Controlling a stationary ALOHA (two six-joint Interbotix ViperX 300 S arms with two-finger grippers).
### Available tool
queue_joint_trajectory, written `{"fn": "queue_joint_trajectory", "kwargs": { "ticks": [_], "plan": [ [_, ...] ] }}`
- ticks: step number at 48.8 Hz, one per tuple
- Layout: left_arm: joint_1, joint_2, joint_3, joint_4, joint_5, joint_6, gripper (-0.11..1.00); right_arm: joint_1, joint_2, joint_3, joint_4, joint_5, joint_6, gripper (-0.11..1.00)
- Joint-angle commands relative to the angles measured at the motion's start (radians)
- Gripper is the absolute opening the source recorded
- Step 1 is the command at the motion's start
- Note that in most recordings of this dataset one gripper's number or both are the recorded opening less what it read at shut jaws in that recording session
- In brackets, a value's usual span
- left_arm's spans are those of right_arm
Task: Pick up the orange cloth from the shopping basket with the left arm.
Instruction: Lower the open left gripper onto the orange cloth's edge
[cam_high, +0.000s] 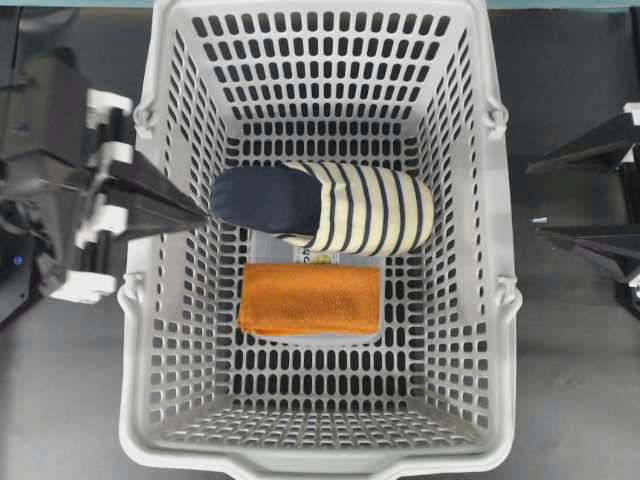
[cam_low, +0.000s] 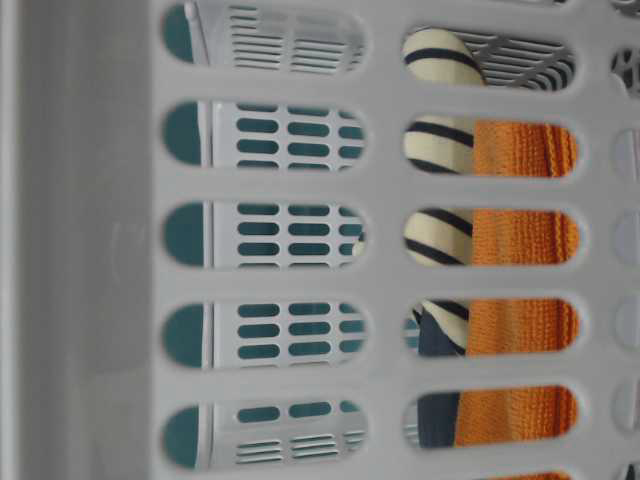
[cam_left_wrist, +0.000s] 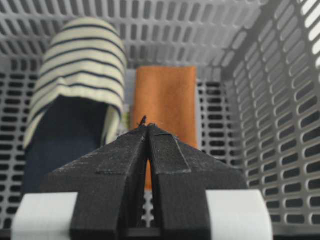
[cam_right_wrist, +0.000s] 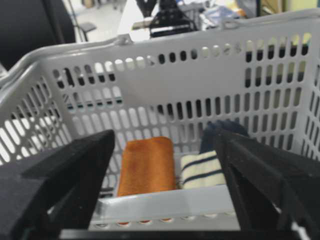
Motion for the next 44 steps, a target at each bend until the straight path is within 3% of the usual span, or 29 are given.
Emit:
{"fn": "queue_joint_trajectory", "kwargs": {
  "ticks": [1, 9, 13, 20, 25, 44],
  "plan": [
    [-0.008, 0.038, -0.061, 0.003, 0.025, -0.003, 0.0, 0.002, 0.002, -0.025, 0.002, -0.006, -0.002, 0.75],
    [-0.015, 0.137, -0.137, 0.003, 0.146, -0.006, 0.05, 0.002, -0.003, -0.025, 0.0, -0.002, -0.003, 0.75],
    [-0.025, 0.199, -0.195, 0.003, 0.21, -0.006, 0.24, 0.002, -0.003, -0.025, 0.0, -0.002, -0.003, 0.75],
    [-0.038, 0.314, -0.302, 0.003, 0.296, -0.006, 0.67, 0.002, -0.002, -0.023, 0.0, -0.002, -0.006, 0.76],
    [-0.046, 0.402, -0.368, 0.003, 0.371, 0.0, 0.88, 0.002, 0.002, -0.023, -0.002, -0.002, -0.011, 0.75],
    [-0.084, 0.667, -0.482, 0.003, 0.46, 0.002, 0.9, 0.002, 0.002, -0.023, -0.002, 0.008, -0.011, 0.75]
  ]
}}
